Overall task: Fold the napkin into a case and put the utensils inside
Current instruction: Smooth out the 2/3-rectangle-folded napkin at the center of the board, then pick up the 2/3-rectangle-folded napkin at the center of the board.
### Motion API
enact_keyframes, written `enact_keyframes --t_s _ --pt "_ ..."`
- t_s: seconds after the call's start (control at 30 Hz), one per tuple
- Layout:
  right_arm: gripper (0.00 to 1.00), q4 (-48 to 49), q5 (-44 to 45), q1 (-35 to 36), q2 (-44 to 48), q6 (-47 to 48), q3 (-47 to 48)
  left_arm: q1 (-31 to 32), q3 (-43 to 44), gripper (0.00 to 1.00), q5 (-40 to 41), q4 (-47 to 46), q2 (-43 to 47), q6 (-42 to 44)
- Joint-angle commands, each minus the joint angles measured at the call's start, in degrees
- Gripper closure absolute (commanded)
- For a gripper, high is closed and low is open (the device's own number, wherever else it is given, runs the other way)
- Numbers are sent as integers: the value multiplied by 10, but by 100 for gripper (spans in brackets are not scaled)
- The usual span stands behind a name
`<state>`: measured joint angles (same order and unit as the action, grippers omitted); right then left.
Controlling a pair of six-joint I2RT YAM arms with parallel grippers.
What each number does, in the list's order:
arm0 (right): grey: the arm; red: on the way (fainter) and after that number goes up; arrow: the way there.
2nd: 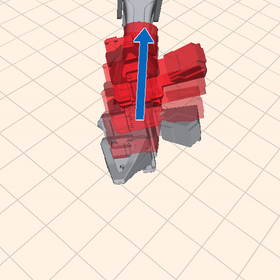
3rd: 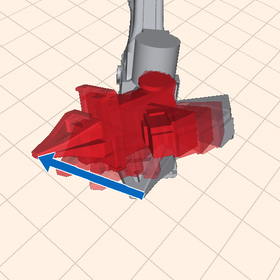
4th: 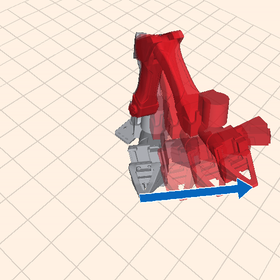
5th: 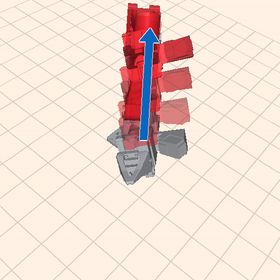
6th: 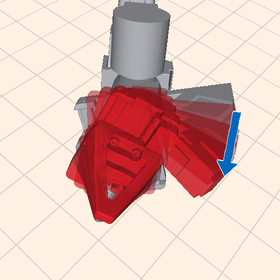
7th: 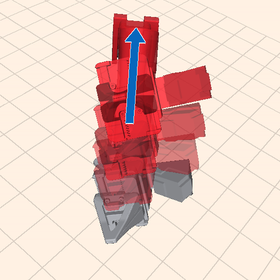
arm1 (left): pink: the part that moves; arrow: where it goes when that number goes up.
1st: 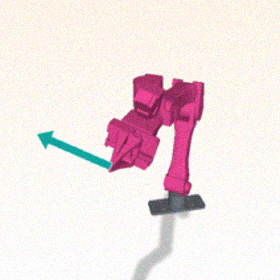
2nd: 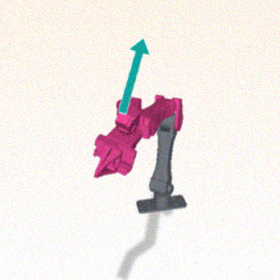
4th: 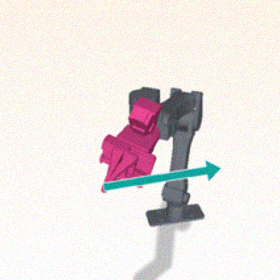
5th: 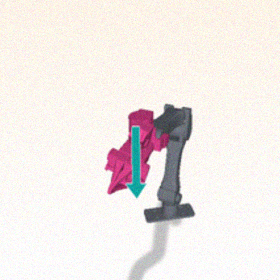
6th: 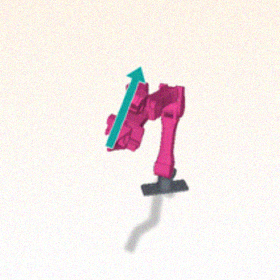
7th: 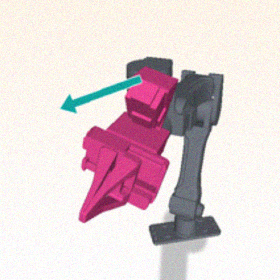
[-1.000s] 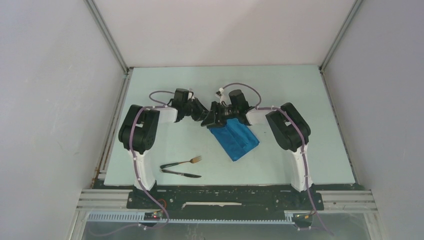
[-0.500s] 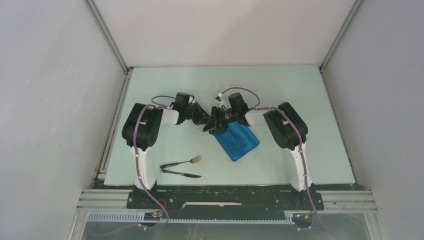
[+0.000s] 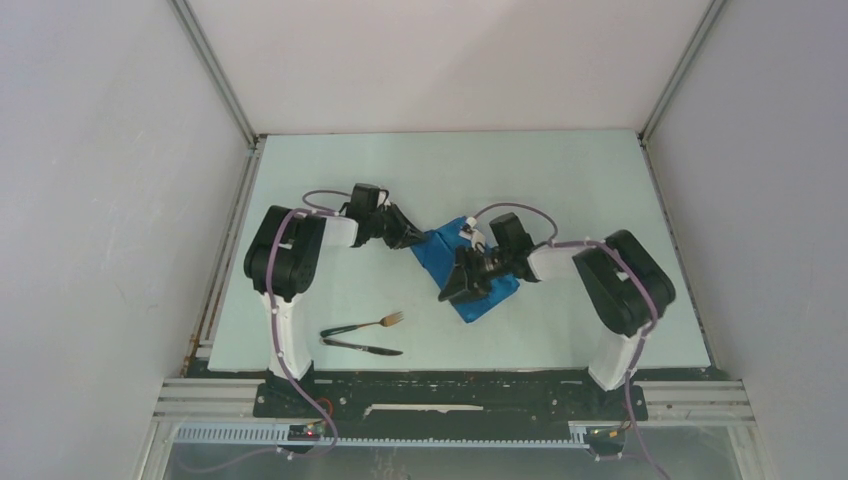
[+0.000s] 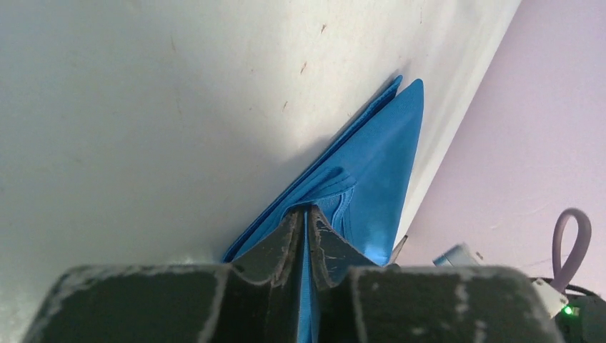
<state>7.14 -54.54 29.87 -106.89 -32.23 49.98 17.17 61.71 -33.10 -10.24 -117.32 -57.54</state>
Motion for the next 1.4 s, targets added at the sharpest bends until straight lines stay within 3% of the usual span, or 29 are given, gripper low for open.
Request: enact_keyframes --t_s 0.0,0.2,0.37,0.47,0.63,0.8,1.0,1.37 --pt "28 -5 -2 -23 103 25 -64 -1 29 83 25 41 45 27" --pt "25 16 -14 -32 136 10 -82 28 58 58 28 92 110 52" --pt "26 54 -7 -29 100 -10 -88 72 34 55 26 94 138 43" --pt "26 -5 51 -47 164 16 -94 98 16 55 27 94 149 37" --pt "24 -199 185 -115 296 77 -92 159 -5 60 64 140 169 53" --pt "24 -260 255 -200 345 83 -100 224 -14 75 96 178 153 61" --pt "25 -229 165 -276 259 67 -102 244 -34 78 110 179 148 60" --pt "27 -134 89 -288 134 50 -102 246 -46 79 111 187 130 62"
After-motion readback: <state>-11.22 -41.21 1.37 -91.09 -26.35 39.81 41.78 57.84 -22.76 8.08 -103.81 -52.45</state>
